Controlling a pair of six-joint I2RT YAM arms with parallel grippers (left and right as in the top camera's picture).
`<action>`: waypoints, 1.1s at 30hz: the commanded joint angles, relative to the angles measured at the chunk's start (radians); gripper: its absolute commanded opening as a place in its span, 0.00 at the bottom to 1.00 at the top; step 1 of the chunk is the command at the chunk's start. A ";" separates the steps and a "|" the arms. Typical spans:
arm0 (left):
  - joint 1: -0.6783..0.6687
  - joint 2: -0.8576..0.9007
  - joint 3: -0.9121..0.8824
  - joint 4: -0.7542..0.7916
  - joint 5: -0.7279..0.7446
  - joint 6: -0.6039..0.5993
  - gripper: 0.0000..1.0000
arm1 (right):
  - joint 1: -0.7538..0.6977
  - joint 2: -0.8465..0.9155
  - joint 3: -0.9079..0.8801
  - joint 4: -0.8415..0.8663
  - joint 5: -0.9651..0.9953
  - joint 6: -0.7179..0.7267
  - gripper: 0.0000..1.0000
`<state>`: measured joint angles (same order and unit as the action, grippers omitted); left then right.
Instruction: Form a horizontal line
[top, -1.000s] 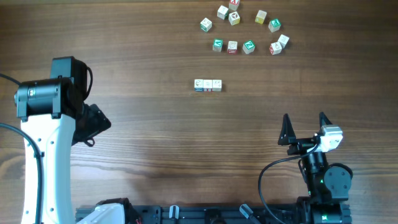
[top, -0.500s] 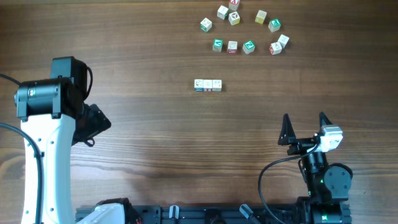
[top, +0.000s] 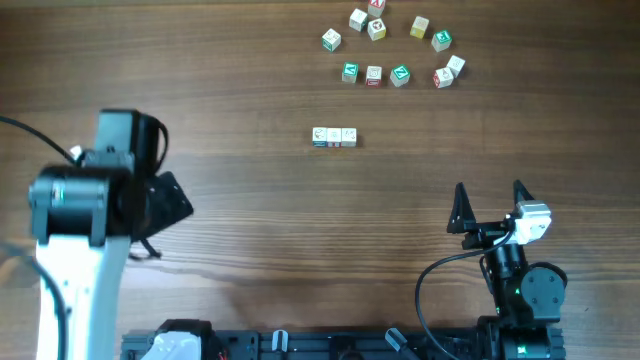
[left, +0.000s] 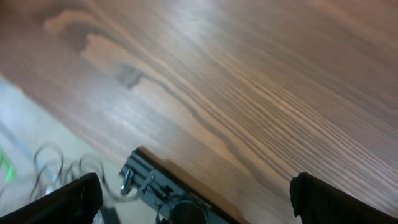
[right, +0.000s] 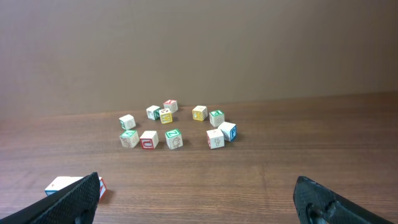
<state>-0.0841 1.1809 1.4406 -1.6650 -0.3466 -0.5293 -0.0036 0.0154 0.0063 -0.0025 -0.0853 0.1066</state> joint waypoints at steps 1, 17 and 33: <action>-0.078 -0.102 -0.003 0.000 -0.013 0.001 1.00 | -0.005 -0.011 -0.001 0.004 0.013 -0.010 1.00; -0.082 -0.370 -0.005 0.139 0.016 0.001 1.00 | -0.005 -0.011 -0.001 0.004 0.013 -0.010 1.00; -0.151 -0.700 -0.596 0.766 0.068 0.055 1.00 | -0.005 -0.011 -0.001 0.004 0.013 -0.010 1.00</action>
<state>-0.2184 0.5488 1.0183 -1.0016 -0.3202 -0.4984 -0.0036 0.0154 0.0063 -0.0013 -0.0849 0.1066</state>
